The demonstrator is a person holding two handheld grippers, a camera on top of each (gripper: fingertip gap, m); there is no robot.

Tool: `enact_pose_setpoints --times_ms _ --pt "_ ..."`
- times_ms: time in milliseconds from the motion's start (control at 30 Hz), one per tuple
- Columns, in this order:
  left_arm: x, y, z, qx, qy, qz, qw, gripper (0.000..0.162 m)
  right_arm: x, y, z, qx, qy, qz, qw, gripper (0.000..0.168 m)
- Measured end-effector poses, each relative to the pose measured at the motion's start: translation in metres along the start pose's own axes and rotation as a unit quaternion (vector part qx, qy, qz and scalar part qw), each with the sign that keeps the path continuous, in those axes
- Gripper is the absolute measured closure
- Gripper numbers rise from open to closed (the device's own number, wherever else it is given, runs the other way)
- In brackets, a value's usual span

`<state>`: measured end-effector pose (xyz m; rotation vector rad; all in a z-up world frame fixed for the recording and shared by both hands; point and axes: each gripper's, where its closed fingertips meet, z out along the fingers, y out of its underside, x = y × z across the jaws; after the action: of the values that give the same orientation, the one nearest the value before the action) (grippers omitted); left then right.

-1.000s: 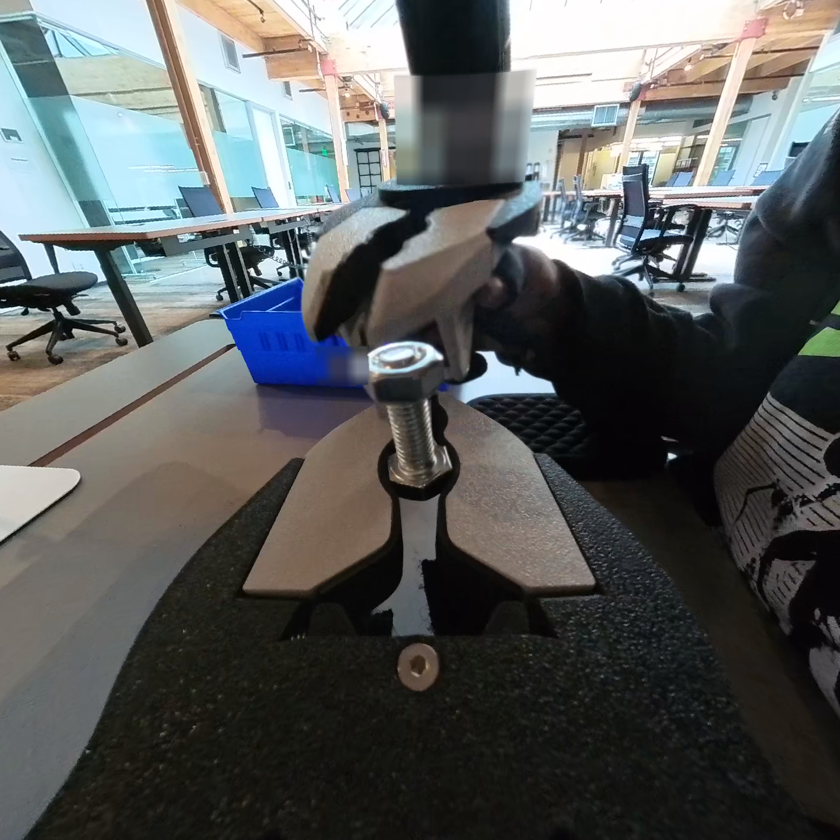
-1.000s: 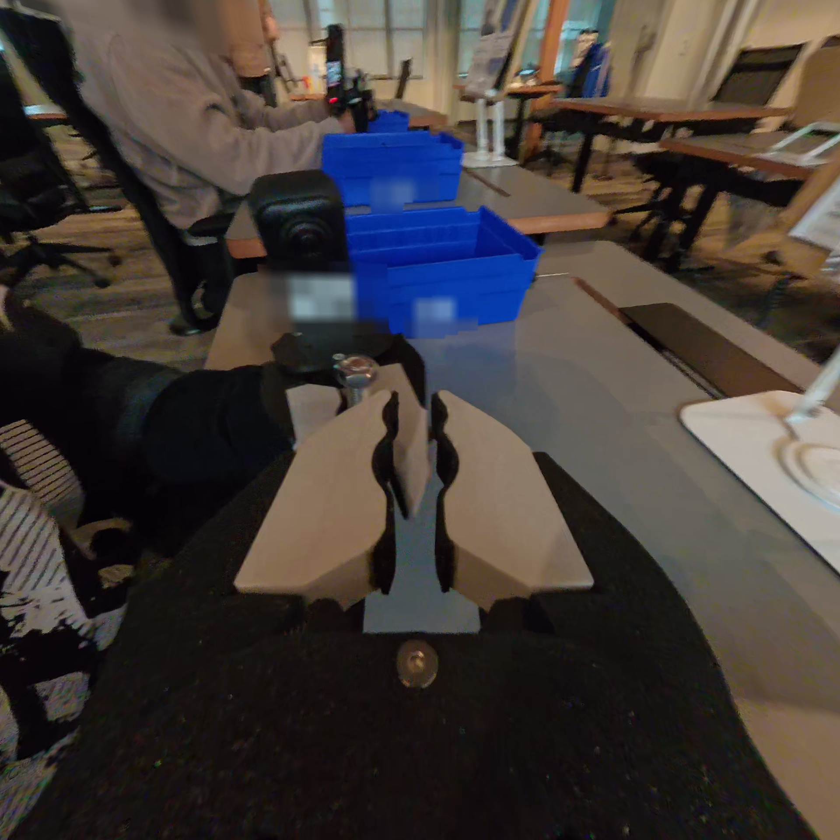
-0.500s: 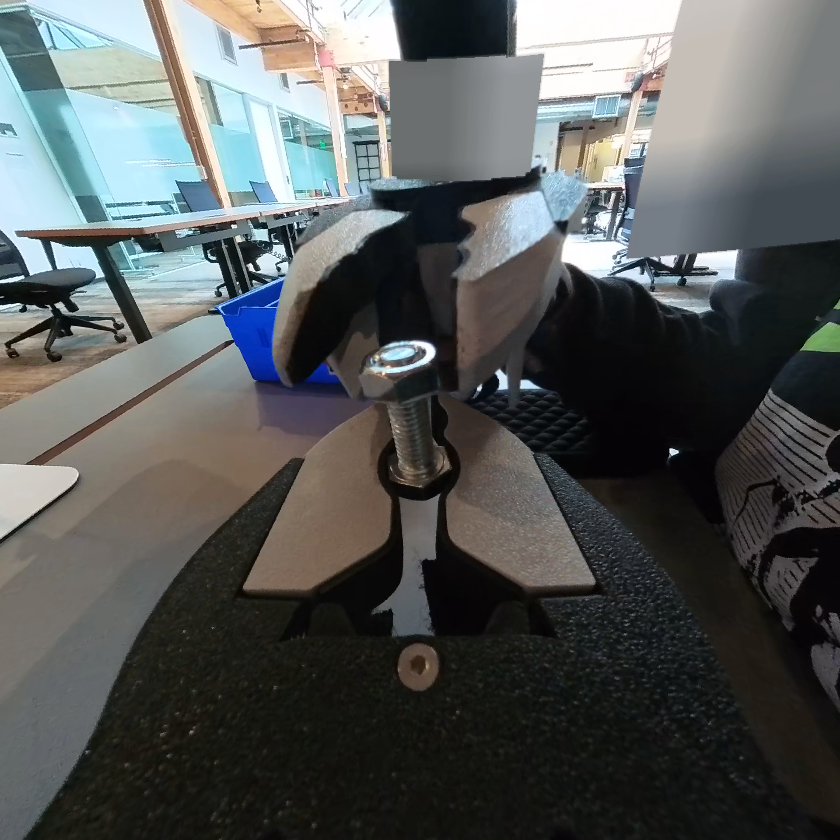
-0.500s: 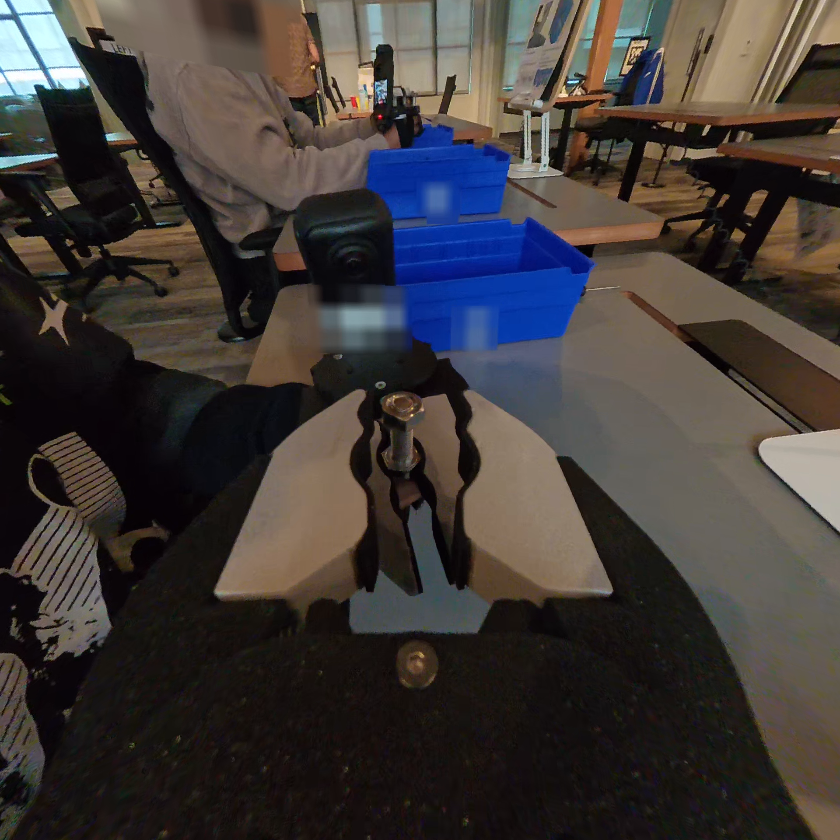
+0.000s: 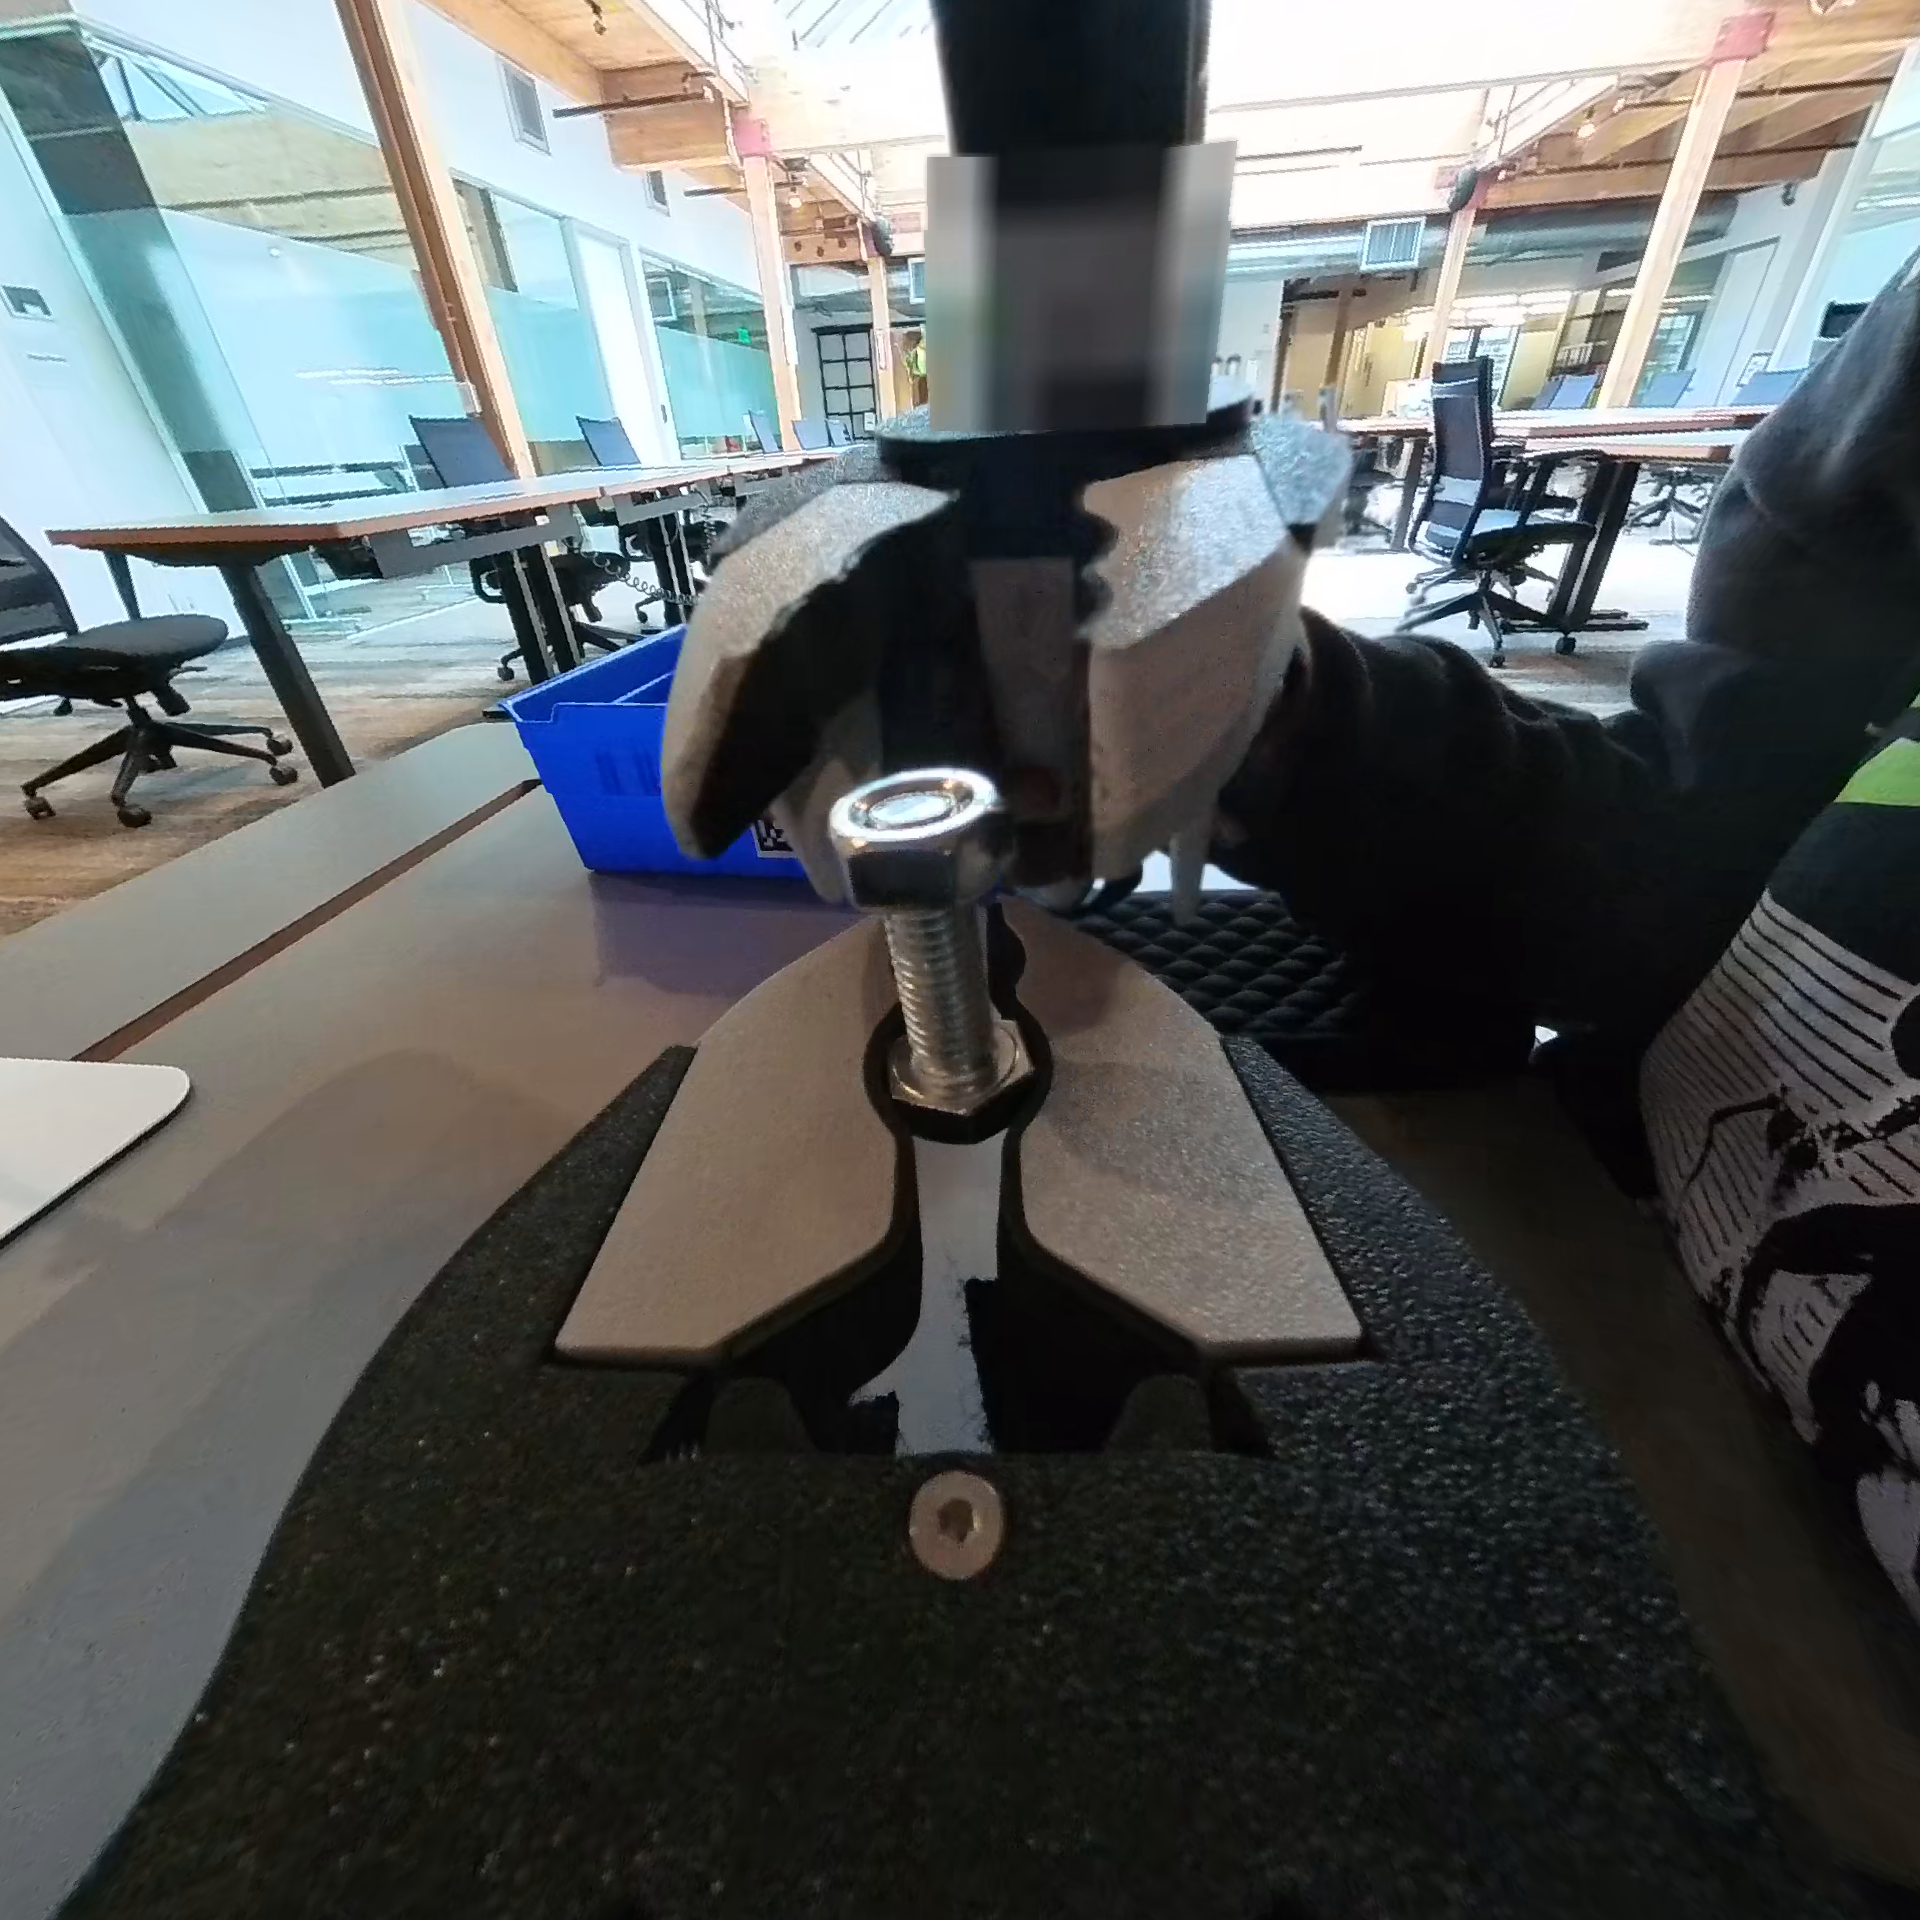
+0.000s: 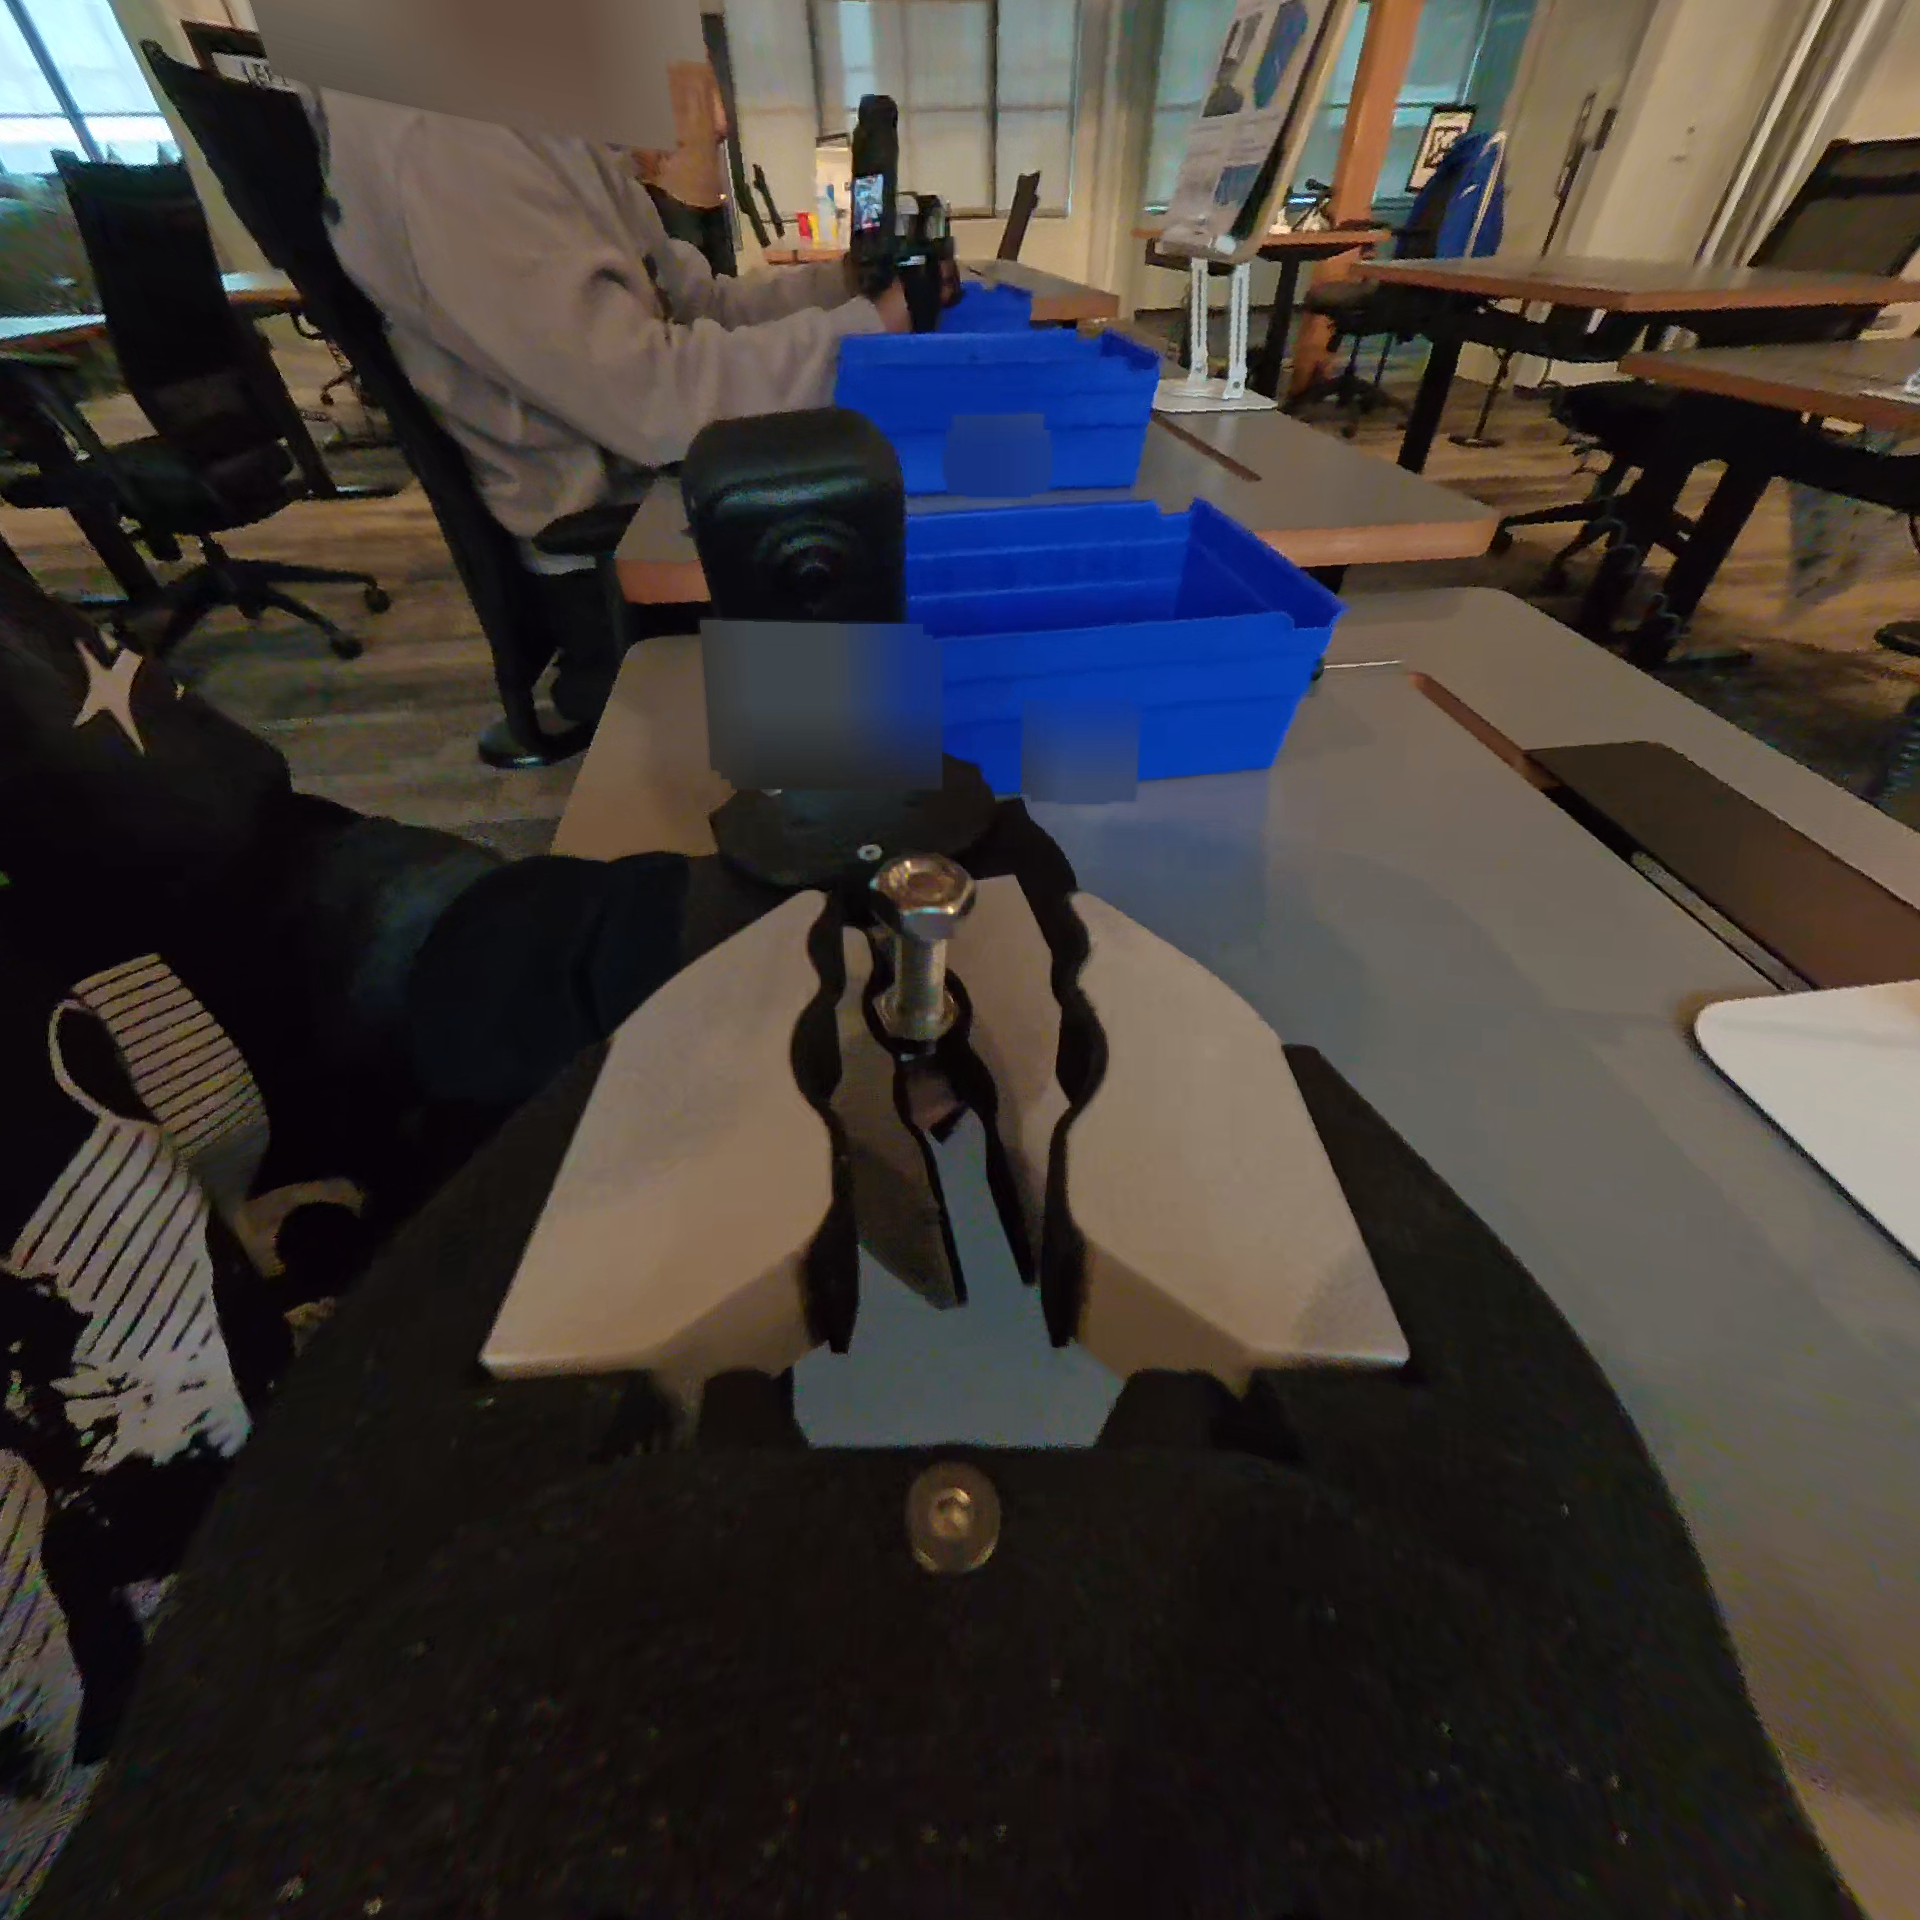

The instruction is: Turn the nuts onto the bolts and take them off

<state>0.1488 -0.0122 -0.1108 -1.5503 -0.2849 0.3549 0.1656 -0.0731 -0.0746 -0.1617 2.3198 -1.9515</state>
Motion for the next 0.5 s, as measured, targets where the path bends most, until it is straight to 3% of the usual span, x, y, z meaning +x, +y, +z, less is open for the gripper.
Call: enact_pose_setpoints --times_ms 267,333,367,500 --pt "0.001 0.000 0.000 0.000 0.003 -0.001 1.000 0.150 0.004 0.001 -0.002 -0.004 0.003 0.007 1.000 0.136" --pt "0.001 -0.001 -0.001 0.003 0.002 0.000 1.000 0.151 0.014 0.002 -0.015 0.000 0.028 0.009 1.000 0.155" --pt "0.001 -0.001 -0.001 0.002 0.002 0.001 1.000 0.151 0.020 0.002 -0.021 0.005 0.042 0.009 0.999 0.157" --pt "0.002 0.000 0.001 -0.001 0.004 0.002 1.000 0.151 0.018 -0.003 -0.026 0.023 0.030 0.023 0.999 0.151"
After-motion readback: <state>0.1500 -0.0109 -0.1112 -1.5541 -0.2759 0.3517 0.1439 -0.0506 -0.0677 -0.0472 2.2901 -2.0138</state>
